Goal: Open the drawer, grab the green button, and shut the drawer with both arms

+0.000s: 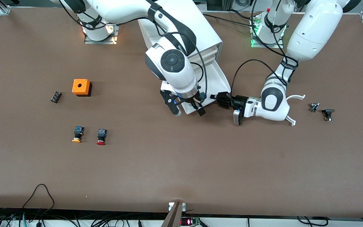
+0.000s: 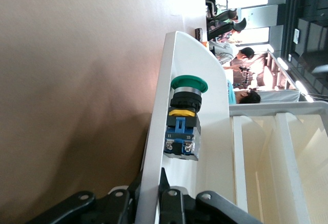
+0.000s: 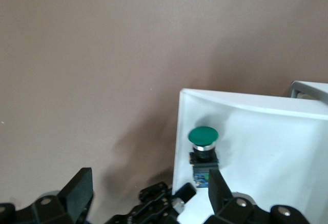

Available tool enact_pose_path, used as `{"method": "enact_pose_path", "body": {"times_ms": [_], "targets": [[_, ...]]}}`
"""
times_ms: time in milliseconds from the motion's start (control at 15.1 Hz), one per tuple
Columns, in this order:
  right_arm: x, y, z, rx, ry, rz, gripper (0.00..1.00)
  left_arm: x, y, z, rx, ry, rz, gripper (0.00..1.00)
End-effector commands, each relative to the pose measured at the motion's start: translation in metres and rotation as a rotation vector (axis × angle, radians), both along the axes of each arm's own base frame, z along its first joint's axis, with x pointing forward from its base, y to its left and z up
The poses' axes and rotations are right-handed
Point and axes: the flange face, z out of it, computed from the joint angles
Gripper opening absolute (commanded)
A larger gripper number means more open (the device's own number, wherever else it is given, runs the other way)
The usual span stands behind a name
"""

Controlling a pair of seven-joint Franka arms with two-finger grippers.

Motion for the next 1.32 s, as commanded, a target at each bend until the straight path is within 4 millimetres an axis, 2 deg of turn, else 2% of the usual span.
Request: {"method": "enact_pose_path", "body": {"times_ms": [0,132,198,264,595,793,992,1124,1256], "targets": [[-0.015,0.024,-0.017,-0.015,-0.019,0.023,1.00,0.028,0.006,-0.005,0.058,-0.034,0.035,0.00],[-0.022,0.032,-0.029,-0.012,-0.018,0.026,1.00,0.030,0.010,-0.005,0.064,-0.034,0.042,0.00],[-0.023,0.034,-0.036,-0.015,-0.011,0.017,1.00,0.030,0.010,-0.005,0.066,-0.030,0.044,0.42],[-0.027,0.037,-0.043,-0.020,-0.005,0.017,1.00,0.030,0.010,-0.006,0.064,-0.033,0.041,0.99],[-0.039,0.047,-0.073,-0.030,0.003,0.032,1.00,0.036,0.020,0.006,0.069,-0.026,0.062,1.00],[-0.048,0.055,-0.088,-0.036,0.008,0.047,0.98,0.047,0.037,0.032,0.156,0.026,0.063,1.00],[-0.051,0.054,-0.096,-0.049,0.016,0.052,0.95,0.065,0.044,0.070,0.253,0.051,0.027,1.00],[-0.057,0.057,-0.101,-0.058,0.022,0.062,0.87,0.078,0.044,0.096,0.310,0.085,-0.011,1.00],[-0.057,0.057,-0.102,-0.059,0.022,0.064,0.70,0.091,0.050,0.129,0.402,0.106,-0.035,1.00]]}}
